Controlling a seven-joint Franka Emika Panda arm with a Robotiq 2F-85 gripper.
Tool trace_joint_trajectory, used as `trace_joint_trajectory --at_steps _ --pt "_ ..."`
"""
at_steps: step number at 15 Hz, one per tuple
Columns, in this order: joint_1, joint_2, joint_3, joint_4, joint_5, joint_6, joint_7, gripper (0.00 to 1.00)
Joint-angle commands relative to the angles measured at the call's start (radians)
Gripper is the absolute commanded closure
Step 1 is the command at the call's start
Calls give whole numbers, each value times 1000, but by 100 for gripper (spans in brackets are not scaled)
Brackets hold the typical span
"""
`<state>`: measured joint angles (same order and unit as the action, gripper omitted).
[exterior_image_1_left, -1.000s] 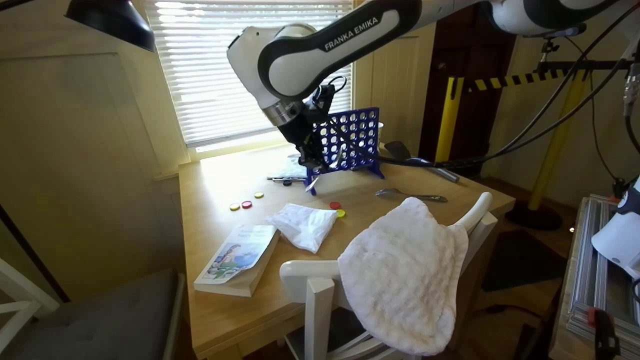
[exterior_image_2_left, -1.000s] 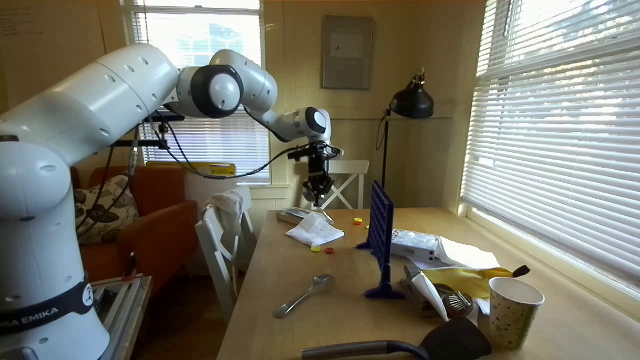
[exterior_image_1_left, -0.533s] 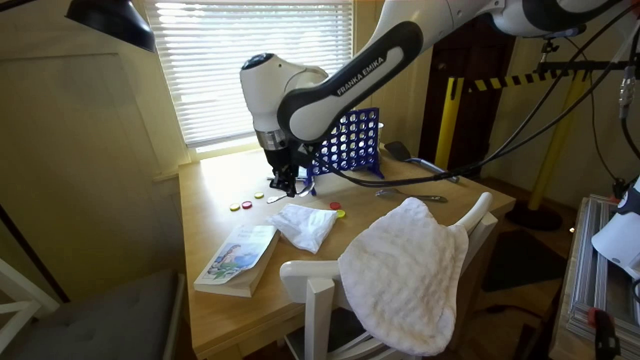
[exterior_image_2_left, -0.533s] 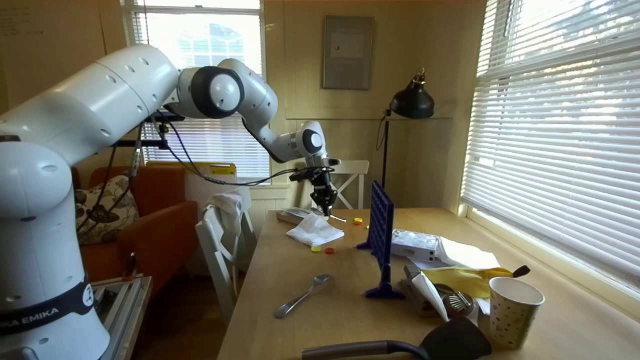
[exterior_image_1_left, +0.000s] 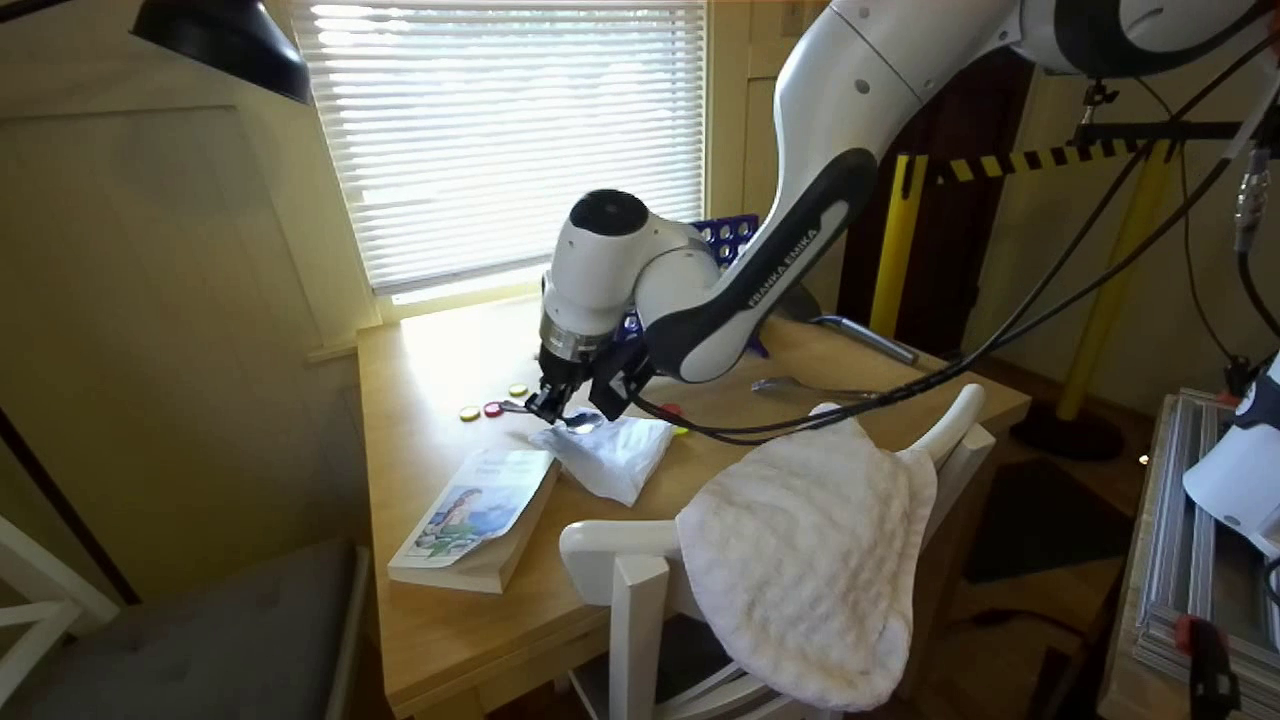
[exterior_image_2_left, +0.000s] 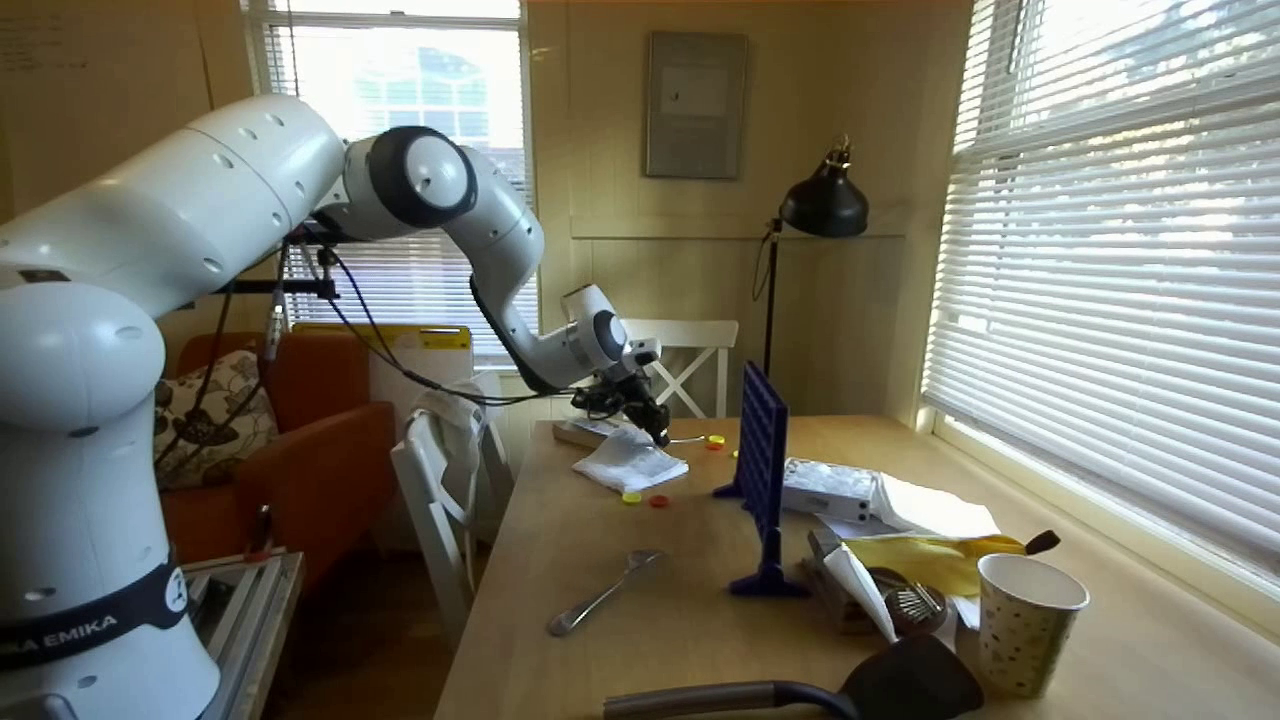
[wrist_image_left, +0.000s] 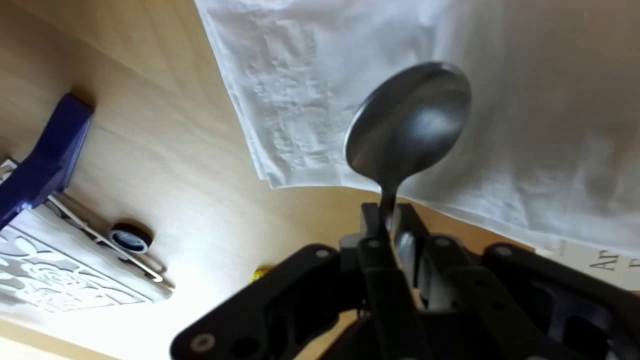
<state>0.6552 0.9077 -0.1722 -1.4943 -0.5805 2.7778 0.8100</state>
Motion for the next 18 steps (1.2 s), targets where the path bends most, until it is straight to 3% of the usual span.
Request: trace_joint_trajectory --at_steps 1,3,5,9,11,13,16,17,18 --pt "183 -97 -270 -206 -157 173 260 55" --pt "313 -142 -438 -304 -247 210 410 41" --pt "382 -225 -492 -409 -268 169 419 27" --pt "342 -410 -388 -614 -229 243 269 1" --pt "275 -434 -303 -674 -186 279 219 0" --pt "230 -475 -234 -743 -134 228 208 0" --pt "177 -499 -174 -787 -50 133 217 0" --pt "222 -444 -224 -735 -109 179 254 0" --pt "205 -451 -208 -748 -91 163 248 0"
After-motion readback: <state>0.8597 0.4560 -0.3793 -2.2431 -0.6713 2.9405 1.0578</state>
